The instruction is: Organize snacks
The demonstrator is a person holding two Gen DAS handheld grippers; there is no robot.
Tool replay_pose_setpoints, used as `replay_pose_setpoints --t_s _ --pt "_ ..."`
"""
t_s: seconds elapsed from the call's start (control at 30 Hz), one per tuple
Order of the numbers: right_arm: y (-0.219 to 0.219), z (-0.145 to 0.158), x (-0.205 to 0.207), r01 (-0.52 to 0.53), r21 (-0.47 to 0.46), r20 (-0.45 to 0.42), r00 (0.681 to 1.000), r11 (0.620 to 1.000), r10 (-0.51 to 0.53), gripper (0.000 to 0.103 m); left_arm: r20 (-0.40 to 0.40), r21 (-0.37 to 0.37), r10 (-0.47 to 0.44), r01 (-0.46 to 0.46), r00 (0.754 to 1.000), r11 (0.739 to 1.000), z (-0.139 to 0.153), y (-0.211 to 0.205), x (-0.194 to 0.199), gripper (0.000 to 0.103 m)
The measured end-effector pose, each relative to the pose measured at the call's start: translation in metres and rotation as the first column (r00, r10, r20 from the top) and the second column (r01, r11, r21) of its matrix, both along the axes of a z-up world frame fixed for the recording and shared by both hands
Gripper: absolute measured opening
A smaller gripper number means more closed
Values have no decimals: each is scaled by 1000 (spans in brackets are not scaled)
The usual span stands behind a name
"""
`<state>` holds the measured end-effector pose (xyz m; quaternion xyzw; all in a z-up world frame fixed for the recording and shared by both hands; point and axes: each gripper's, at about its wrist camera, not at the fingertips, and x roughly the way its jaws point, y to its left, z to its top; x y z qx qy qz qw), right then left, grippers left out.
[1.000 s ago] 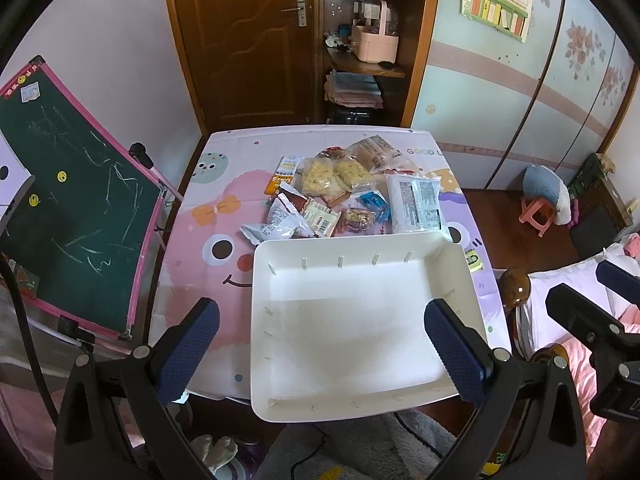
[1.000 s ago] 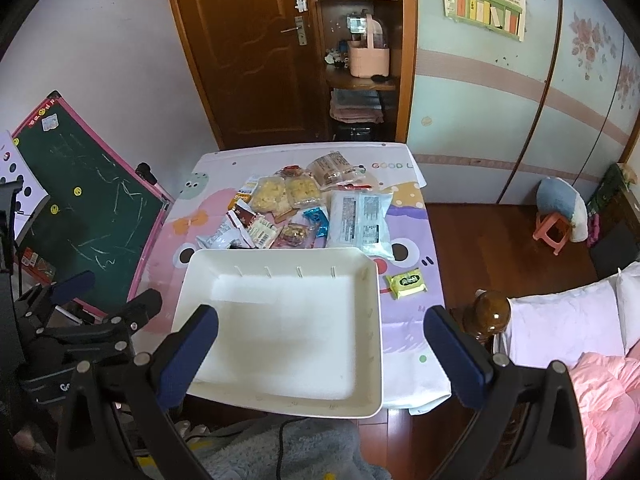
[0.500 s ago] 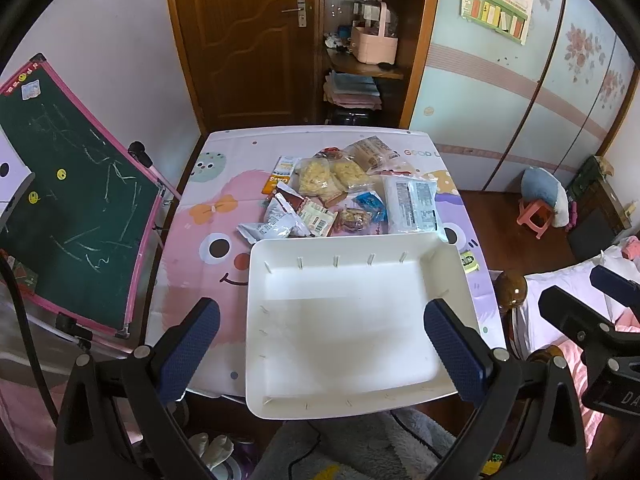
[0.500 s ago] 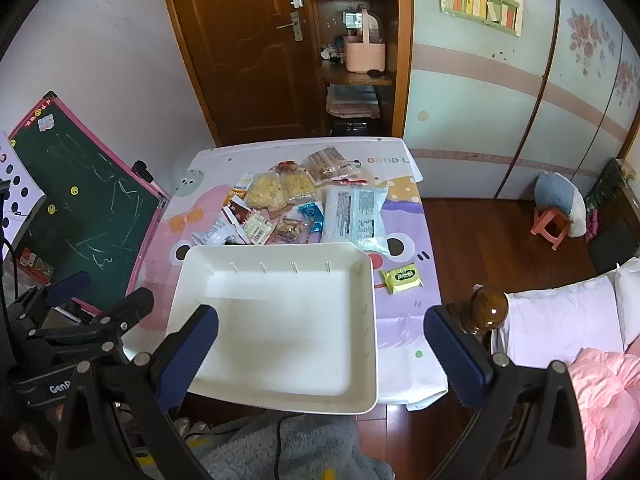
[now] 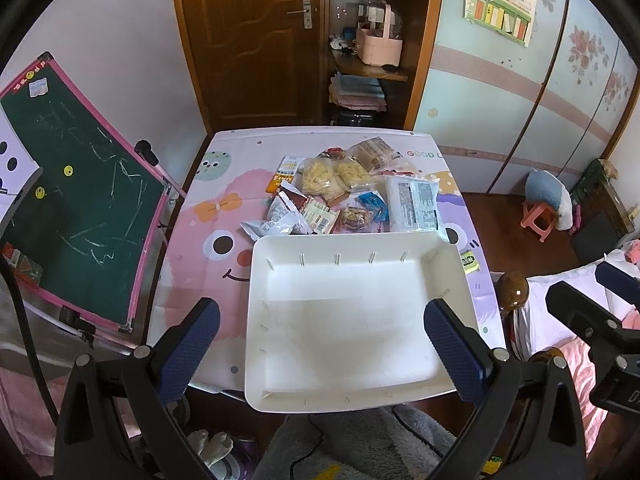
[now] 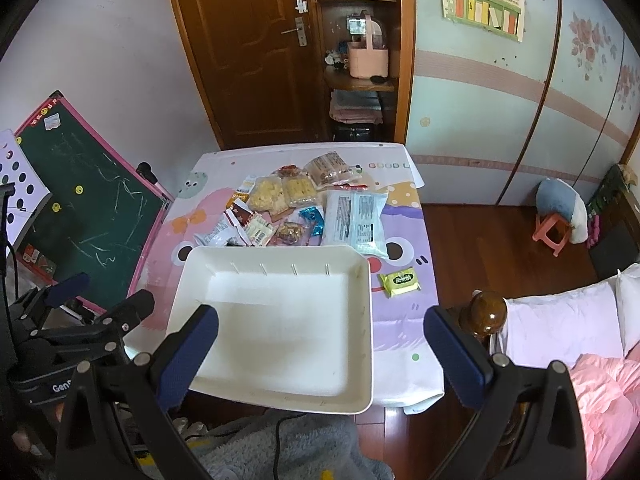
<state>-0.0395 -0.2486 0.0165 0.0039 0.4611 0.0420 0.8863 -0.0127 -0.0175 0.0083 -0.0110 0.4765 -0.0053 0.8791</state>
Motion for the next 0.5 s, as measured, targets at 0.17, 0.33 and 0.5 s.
replay_pose_setpoints --t_s 0.17,0.33,0.5 --pt "0 2 0 -12 -4 5 1000 1000 12 101 4 0 2 -2 1000 1000 0 0 -2 102" --pt "0 2 0 -15 -2 5 1000 1000 15 101 6 6 2 -2 1000 1000 1 1 -2 102" --pt "0 1 2 -13 -3 3 1000 1000 13 101 2 11 8 -8 1000 1000 0 8 2 102"
